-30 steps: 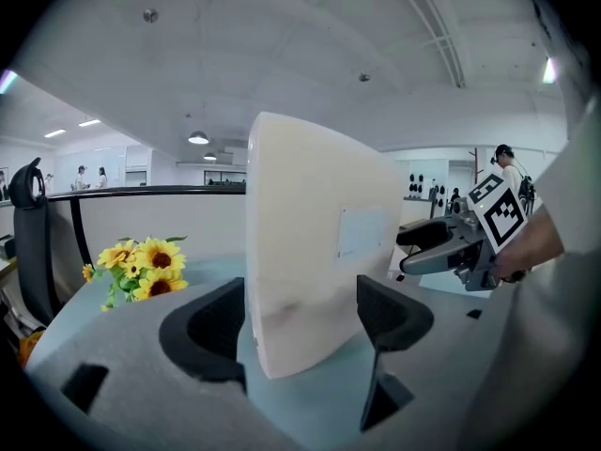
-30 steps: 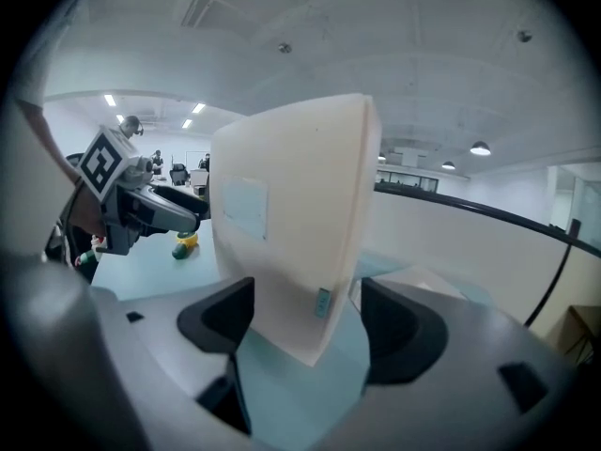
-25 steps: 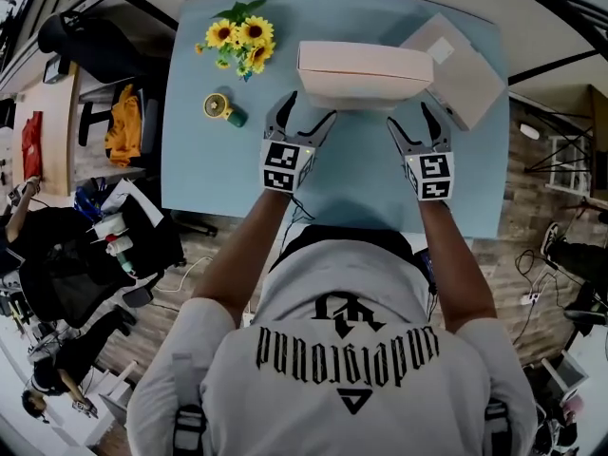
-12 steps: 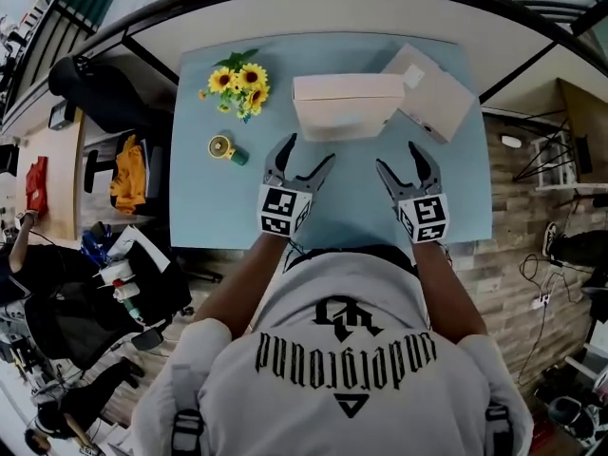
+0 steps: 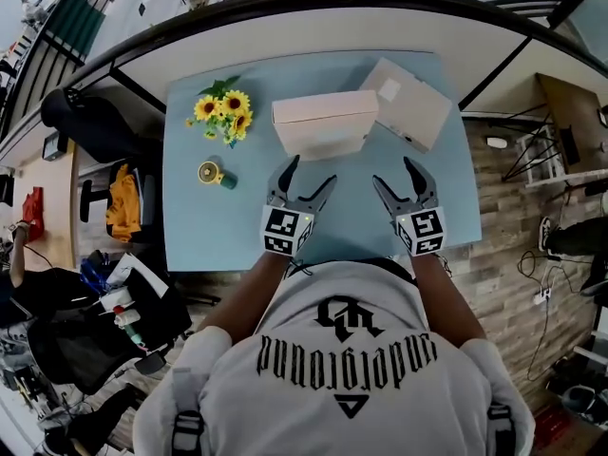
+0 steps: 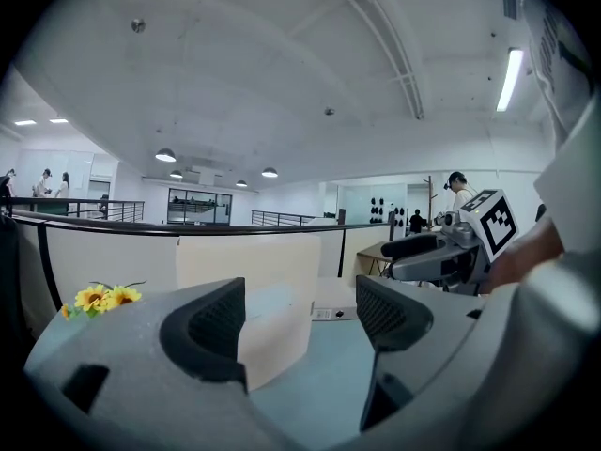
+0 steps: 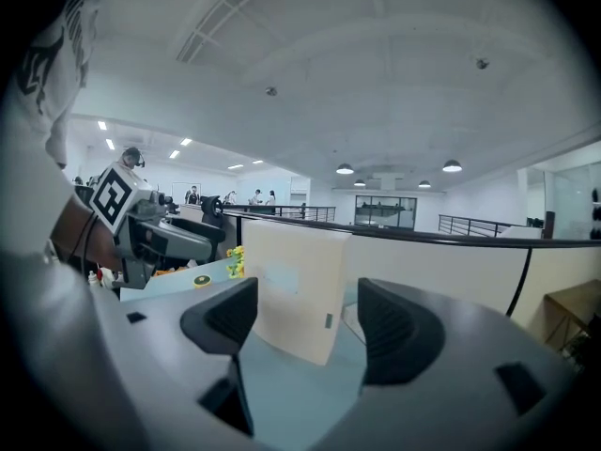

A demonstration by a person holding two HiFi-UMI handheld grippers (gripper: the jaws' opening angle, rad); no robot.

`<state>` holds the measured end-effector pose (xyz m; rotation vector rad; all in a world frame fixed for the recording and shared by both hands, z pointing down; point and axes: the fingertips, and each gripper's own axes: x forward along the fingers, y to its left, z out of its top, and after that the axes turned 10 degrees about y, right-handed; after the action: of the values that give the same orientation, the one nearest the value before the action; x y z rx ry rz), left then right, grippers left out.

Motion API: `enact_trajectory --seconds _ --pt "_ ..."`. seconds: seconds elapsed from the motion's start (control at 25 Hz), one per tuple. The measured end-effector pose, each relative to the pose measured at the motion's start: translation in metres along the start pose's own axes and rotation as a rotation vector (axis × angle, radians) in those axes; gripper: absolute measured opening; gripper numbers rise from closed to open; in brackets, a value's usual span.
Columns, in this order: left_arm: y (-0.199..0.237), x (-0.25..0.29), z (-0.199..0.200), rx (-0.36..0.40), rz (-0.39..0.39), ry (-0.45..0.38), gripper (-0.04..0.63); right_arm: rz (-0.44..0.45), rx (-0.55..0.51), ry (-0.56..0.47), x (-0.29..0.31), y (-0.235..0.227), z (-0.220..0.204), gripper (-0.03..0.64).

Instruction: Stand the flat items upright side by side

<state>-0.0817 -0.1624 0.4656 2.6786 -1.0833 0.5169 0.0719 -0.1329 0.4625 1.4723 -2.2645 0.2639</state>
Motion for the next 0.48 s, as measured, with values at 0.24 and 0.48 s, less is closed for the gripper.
enact_trajectory --seconds 0.24,0.48 --pt "-0.026 0.032 0.010 -0.006 -0.008 0.011 0.379 0.019 -0.004 -0.009 -0.005 -0.032 -0.001 0.334" --pt "-0.067 0.072 0.024 -0.023 0.020 0.021 0.379 0.075 -0.017 -0.007 -0.013 -0.086 -0.014 0.334"
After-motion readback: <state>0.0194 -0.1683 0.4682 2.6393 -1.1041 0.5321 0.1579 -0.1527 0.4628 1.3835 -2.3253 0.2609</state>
